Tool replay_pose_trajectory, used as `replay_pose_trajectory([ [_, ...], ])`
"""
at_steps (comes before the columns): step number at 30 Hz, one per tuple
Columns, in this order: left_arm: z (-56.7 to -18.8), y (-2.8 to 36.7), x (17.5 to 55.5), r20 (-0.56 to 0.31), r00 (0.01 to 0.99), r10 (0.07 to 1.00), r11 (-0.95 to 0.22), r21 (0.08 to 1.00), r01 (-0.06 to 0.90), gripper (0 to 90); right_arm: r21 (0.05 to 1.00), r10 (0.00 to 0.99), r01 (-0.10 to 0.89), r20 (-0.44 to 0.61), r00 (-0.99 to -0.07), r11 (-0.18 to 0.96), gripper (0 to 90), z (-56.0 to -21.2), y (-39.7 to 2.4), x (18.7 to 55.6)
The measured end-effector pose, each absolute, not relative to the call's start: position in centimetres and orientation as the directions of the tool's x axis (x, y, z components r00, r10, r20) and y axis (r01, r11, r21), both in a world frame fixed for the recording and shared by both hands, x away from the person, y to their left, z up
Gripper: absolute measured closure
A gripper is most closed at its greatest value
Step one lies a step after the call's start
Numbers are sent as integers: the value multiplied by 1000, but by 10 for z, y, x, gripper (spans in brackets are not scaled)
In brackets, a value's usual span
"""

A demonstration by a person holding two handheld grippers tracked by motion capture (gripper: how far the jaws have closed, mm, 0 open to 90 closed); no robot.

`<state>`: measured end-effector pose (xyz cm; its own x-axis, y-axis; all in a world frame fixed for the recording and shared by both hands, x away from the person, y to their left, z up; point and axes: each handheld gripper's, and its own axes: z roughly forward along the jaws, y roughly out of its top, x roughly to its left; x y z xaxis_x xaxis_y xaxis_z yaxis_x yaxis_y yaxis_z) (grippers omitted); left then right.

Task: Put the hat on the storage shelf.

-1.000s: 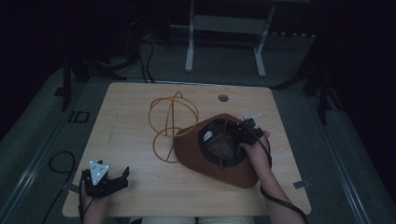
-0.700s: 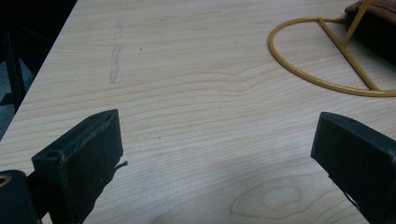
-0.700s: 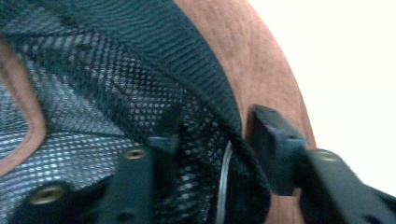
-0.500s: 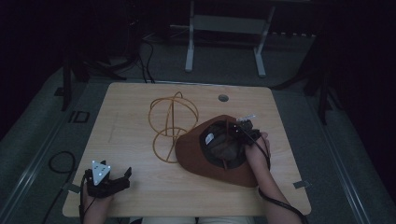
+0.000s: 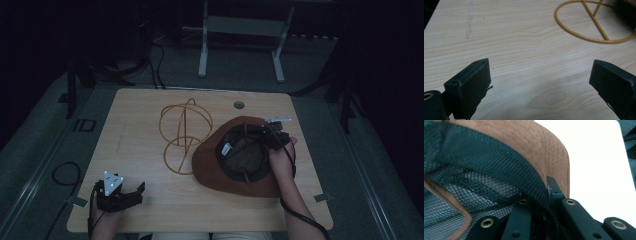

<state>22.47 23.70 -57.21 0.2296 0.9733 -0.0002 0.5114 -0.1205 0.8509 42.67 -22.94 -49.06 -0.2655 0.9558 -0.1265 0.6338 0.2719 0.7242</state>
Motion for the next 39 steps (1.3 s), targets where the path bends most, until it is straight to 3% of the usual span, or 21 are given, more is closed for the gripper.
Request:
replay_pose_trajectory([
  [16, -549, 206, 215, 5, 360, 933, -183, 867, 463, 50, 824, 959, 526, -70, -276, 211, 847, -436, -249, 395],
  [39, -524, 122, 229, 16, 570, 822, -319, 841, 438, 65, 859, 963, 490, -15, -269, 150, 846, -428, -276, 367],
])
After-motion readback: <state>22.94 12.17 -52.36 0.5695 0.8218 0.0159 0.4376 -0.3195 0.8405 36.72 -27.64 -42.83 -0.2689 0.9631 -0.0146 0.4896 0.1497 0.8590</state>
